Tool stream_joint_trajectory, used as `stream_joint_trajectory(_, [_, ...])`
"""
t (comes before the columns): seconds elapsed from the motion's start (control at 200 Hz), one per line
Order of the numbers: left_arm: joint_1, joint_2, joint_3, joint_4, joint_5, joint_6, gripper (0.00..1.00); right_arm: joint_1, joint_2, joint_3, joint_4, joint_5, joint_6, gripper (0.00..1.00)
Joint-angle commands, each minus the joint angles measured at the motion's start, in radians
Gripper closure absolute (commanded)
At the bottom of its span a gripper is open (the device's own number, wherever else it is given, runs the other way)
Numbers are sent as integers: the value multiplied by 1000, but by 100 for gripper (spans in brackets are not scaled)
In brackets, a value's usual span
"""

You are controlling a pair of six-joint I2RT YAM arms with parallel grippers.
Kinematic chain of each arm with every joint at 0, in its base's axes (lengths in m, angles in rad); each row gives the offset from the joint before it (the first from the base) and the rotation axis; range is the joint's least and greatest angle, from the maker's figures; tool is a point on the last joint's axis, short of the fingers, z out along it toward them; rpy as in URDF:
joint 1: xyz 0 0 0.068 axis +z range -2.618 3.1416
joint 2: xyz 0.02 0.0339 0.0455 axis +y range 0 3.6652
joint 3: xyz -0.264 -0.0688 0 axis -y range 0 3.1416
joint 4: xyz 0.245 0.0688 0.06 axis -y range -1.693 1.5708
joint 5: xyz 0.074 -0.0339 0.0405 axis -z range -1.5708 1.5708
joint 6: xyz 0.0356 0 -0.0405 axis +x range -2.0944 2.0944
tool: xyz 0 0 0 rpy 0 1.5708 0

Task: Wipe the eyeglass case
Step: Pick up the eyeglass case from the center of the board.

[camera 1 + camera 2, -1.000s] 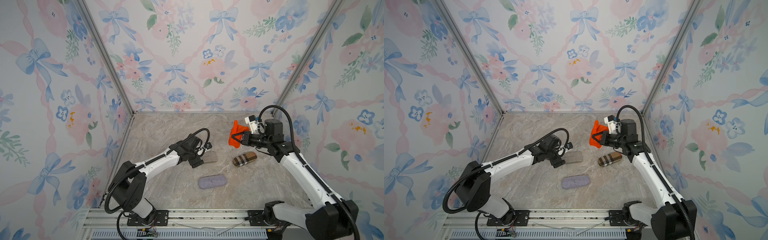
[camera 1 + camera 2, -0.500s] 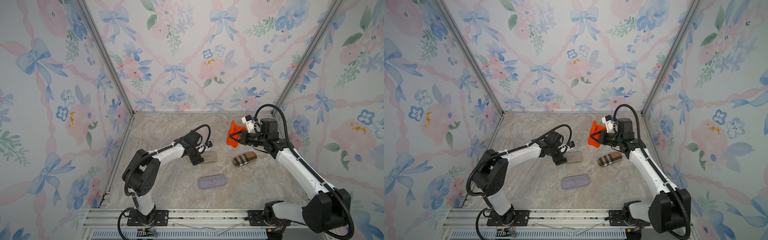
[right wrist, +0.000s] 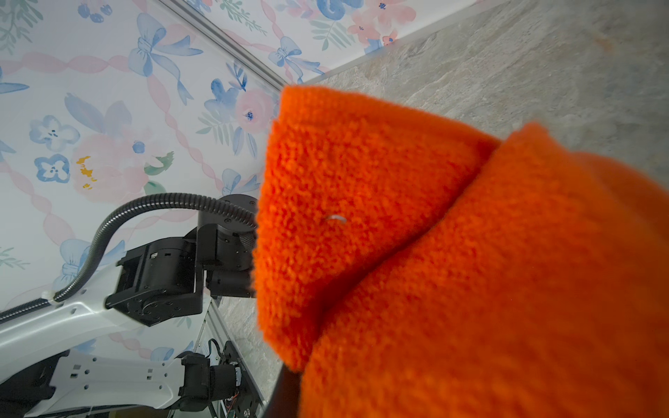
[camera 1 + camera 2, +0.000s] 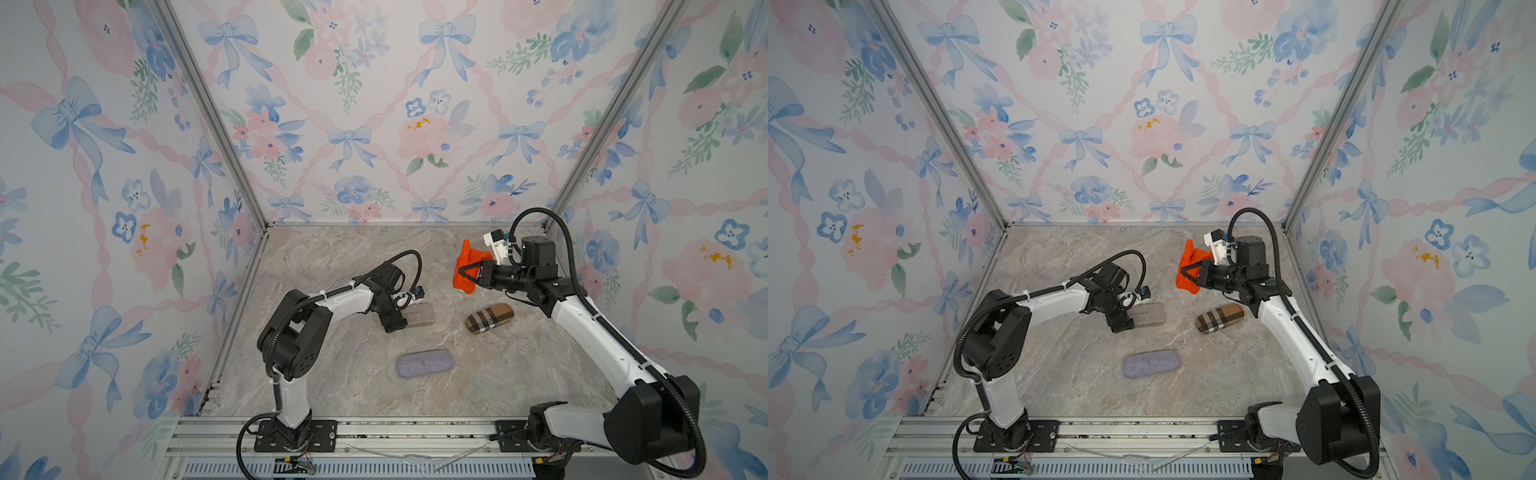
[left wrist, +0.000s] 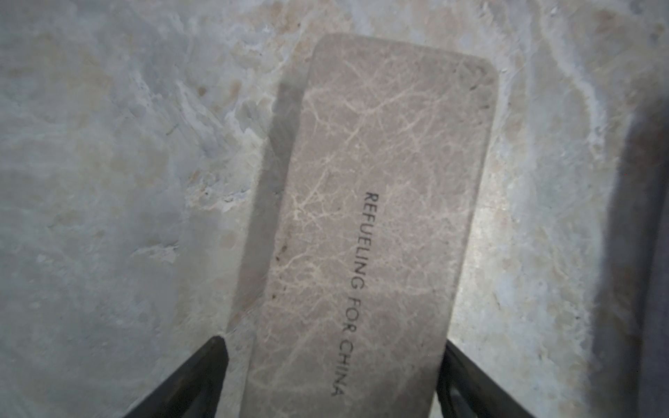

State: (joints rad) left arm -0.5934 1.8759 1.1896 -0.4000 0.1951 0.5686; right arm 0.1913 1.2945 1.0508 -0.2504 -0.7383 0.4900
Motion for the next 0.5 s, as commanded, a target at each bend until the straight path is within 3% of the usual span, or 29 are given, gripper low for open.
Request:
stream_joint_trajectory(0.0, [8, 31, 5, -23, 7, 14, 14, -12, 6, -21, 51, -21, 10, 100])
stream_joint_trajectory(0.265, [7, 7, -28, -24, 6, -7, 20, -26, 6, -26, 48, -25, 7, 100])
stream_joint_trajectory(0.375, [-1, 5, -40, -25, 2, -7, 33, -30, 2, -29, 35, -20, 3, 100])
stream_joint_trajectory(0.495, [-18, -19, -56, -23, -24, -34, 54, -33, -13, -27, -32, -6, -21, 100])
